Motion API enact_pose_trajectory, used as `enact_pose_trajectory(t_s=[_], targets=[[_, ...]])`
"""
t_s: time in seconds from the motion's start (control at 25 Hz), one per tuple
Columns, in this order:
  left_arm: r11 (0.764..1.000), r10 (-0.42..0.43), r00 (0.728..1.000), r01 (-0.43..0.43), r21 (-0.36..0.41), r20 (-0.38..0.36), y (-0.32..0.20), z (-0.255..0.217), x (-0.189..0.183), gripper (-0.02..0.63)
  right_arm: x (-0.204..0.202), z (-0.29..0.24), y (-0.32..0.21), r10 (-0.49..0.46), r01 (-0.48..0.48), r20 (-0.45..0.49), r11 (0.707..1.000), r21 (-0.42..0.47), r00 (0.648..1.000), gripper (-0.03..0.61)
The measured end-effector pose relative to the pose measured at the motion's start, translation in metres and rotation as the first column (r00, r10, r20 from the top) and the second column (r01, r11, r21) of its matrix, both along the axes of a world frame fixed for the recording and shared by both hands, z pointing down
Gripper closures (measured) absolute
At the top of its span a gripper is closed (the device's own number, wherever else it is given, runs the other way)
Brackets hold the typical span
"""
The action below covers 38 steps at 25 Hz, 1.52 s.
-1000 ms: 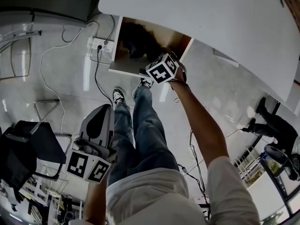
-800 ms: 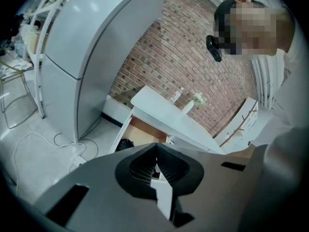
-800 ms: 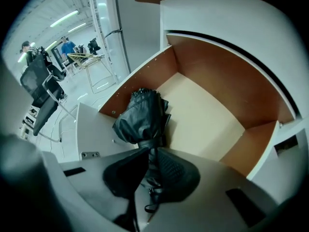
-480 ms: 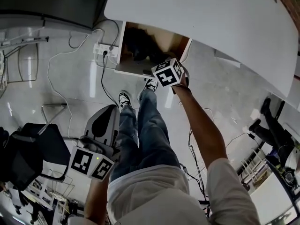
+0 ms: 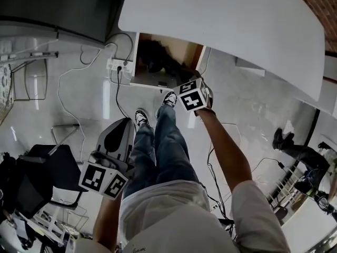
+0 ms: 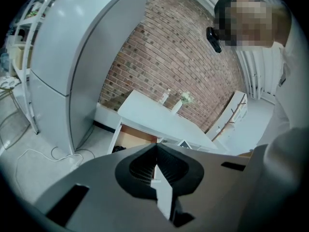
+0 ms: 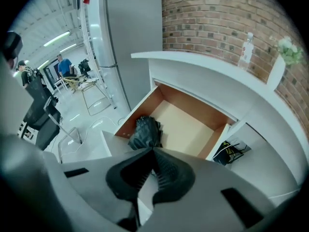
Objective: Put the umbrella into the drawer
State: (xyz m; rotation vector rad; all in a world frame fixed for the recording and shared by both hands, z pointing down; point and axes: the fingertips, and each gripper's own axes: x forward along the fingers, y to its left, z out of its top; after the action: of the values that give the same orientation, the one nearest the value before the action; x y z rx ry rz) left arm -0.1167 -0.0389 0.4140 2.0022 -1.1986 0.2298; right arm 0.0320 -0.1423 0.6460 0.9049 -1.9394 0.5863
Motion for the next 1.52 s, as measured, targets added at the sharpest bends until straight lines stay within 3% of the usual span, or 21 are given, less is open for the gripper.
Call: enact_pose_trajectory(t_s=[0.36,0.84,1.16,1.52], targets=[[0.998,0.042,0.999,-0.043,0.052,0.011,0.005,-0.029,0.005,0.597,0.005,-0.065,0.012,0.054,-0.059,0.071,0.996,0.069,0.996,0.561],[0.984,0.083,0.996,-0.084,0.155,0.013,0.019,-0.086,0.005,0.597,-0.002,-0.167,0.052,0.041,-0.064,0.125,0.98,0.189,0.991,0.561],[0.981,0.015,0.999,-0.007,0.195,-0.042,0.039,-0.112,-0.006,0.597,-0.008,-0.236,0.087,0.055,-0.111,0.209,0.956,0.27,0.976,0.561],[0.966,0.07,0.997,-0.063,0.251,-0.02,0.058,-0.137,-0.006,0.597,-0.015,-0.308,0.124,0.061,-0.163,0.287,0.924,0.347,0.956,0.561]])
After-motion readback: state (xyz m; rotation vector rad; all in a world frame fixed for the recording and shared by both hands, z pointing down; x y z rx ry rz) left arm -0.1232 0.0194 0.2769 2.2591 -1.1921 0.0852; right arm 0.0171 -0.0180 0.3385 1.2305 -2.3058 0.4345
